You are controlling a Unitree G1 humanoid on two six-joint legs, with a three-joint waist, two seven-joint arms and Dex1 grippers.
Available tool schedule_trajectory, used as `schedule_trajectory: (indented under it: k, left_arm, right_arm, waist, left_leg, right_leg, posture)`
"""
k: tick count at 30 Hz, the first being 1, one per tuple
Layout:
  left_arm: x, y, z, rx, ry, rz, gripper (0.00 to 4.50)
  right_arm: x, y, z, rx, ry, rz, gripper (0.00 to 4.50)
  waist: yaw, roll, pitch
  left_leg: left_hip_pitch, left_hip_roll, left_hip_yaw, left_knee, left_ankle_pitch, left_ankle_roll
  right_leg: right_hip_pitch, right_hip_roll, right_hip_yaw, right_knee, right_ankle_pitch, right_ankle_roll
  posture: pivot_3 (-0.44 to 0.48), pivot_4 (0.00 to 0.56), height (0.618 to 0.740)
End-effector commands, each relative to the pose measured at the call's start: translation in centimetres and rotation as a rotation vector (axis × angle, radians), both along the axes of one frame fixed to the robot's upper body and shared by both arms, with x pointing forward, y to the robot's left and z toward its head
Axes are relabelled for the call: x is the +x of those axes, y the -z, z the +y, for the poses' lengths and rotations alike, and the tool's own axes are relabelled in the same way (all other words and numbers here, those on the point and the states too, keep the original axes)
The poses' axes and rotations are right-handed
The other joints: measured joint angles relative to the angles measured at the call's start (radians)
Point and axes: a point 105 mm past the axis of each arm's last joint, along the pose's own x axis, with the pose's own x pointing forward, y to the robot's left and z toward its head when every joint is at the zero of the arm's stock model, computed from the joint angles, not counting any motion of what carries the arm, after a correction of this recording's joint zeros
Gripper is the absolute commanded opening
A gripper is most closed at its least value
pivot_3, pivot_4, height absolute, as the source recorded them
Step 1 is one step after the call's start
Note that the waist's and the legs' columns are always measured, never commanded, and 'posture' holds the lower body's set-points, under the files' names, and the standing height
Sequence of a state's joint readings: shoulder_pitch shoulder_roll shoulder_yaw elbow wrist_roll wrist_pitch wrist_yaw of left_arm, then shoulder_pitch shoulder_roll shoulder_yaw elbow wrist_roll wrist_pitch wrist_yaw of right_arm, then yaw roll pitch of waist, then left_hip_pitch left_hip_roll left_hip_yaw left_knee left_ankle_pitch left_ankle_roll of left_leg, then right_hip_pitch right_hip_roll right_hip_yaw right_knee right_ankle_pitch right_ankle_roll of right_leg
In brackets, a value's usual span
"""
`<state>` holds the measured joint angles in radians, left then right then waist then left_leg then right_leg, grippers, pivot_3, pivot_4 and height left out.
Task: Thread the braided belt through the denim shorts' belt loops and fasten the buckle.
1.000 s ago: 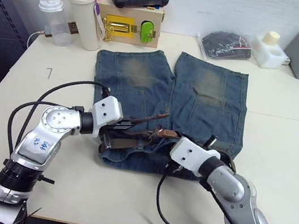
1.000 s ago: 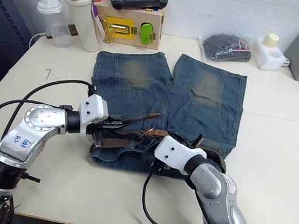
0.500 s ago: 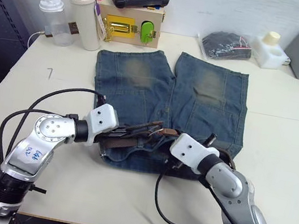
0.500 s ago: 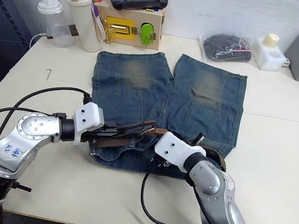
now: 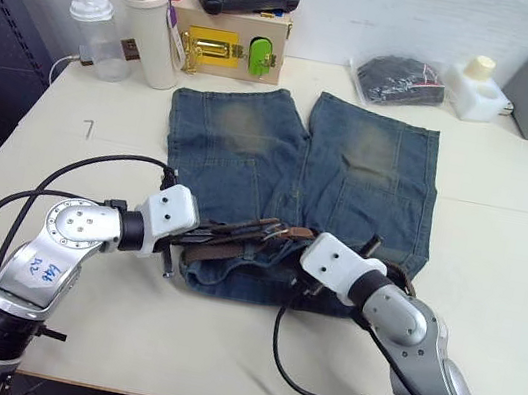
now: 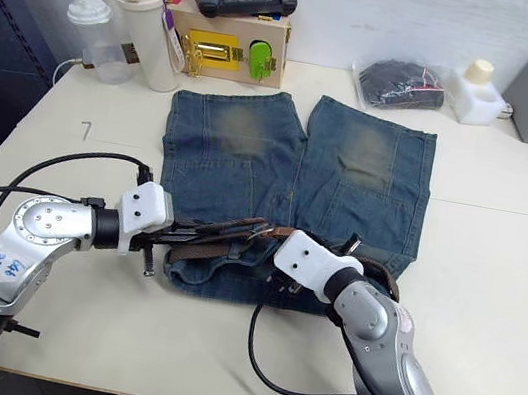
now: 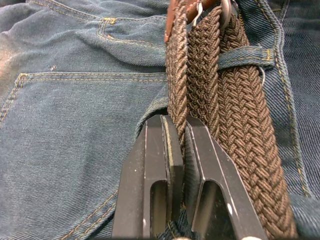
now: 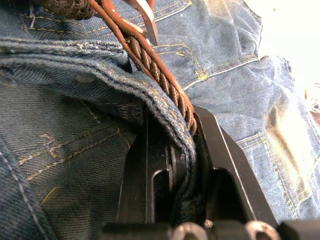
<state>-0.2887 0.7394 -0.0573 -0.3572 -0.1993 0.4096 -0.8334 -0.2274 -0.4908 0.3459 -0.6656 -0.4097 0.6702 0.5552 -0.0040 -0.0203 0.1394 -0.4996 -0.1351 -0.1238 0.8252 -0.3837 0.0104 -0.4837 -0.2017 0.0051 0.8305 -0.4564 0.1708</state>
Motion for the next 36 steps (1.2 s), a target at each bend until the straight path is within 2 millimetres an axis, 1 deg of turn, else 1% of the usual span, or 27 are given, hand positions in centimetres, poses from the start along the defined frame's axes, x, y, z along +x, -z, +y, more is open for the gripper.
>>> schedule_trajectory:
  k: [1,7,14,17,19,22,24,29,33,36]
  left_arm:
    - [-0.2,-0.2,0.7,0.048,0.007,-0.018,0.0]
    - [-0.2,0.1,0.6,0.08,0.029,-0.025,0.0]
    - [0.3,-0.1,0.7,0.113,0.048,-0.045,0.0]
    - [0.4,-0.2,0.9,0.131,0.061,-0.057,0.0]
    - [0.4,-0.4,0.9,0.148,0.076,-0.072,0.0]
    - [0.4,-0.4,1.1,0.186,0.097,-0.088,0.0]
    - [0.5,-0.5,1.1,0.209,0.113,-0.108,0.0]
    - [1.0,-1.7,0.1,0.253,0.168,-0.211,0.0]
    - [1.5,-2.0,-0.6,0.279,0.189,-0.275,0.0]
    - [1.7,-2.0,-0.9,0.285,0.204,-0.288,0.0]
  right_arm:
    - [0.5,-1.7,-1.0,0.017,0.054,-0.069,0.04]
    - [0.5,-2.3,-0.6,0.022,0.034,-0.096,0.04]
    - [-0.3,-3.1,1.2,0.006,-0.095,-0.149,0.04]
    - [-0.5,-3.2,1.5,0.005,-0.119,-0.153,0.04]
    - [-0.4,-3.1,1.6,-0.005,-0.126,-0.153,0.04]
    - [-0.4,-3.1,1.6,-0.017,-0.141,-0.151,0.04]
    - [-0.4,-3.0,1.8,-0.024,-0.155,-0.139,0.04]
    - [-0.5,-2.5,2.2,-0.016,-0.191,-0.096,0.04]
    - [-0.6,-2.3,2.4,-0.018,-0.201,-0.086,0.04]
    - [-0.7,-2.2,2.6,-0.016,-0.204,-0.084,0.04]
  waist:
    - [0.0,0.0,0.0]
    - [0.0,0.0,0.0]
    - [-0.002,0.0,0.0]
    - [-0.004,0.0,0.0]
    - [-0.005,0.0,0.0]
    - [-0.008,0.0,0.0]
    - [-0.012,0.0,0.0]
    - [-0.023,0.0,0.0]
    - [-0.024,0.0,0.0]
    - [-0.025,0.0,0.0]
  left_leg:
    - [0.0,0.0,0.0,0.0,0.0,0.0]
    - [0.0,0.0,0.0,0.0,0.0,0.0]
    - [-0.001,0.0,0.0,0.001,0.0,0.0]
    - [-0.002,0.0,0.0,0.001,0.0,0.0]
    - [-0.003,0.0,0.0,0.002,0.0,0.0]
    - [-0.012,0.0,0.0,0.007,0.0,0.0]
    - [-0.012,0.0,0.0,0.008,0.0,0.0]
    - [-0.013,0.0,0.0,0.009,0.0,0.0]
    - [-0.013,-0.001,-0.001,0.01,0.0,0.0]
    - [-0.013,-0.002,-0.001,0.011,-0.001,0.0]
  right_leg:
    - [0.0,0.0,0.0,0.0,0.0,0.0]
    - [0.0,0.0,0.0,0.0,0.0,0.0]
    - [-0.002,0.0,0.0,0.002,0.0,0.0]
    - [-0.003,0.0,0.0,0.002,0.0,0.0]
    - [-0.004,0.0,0.0,0.003,0.0,0.0]
    - [-0.014,0.0,0.0,0.008,0.0,0.0]
    - [-0.014,0.0,0.0,0.009,0.0,0.0]
    - [-0.014,-0.001,0.0,0.01,0.0,0.0]
    - [-0.015,-0.001,0.0,0.012,0.0,0.0]
    - [-0.016,-0.002,0.0,0.016,0.0,0.0]
  posture:
    - [0.0,0.15,0.645]
    - [0.0,0.15,0.645]
    - [0.0,0.15,0.645]
    - [0.0,0.15,0.645]
    - [0.0,0.15,0.645]
    - [0.0,0.15,0.645]
    - [0.0,0.15,0.645]
    - [0.0,0.15,0.645]
    - [0.0,0.15,0.645]
    - [0.0,0.15,0.645]
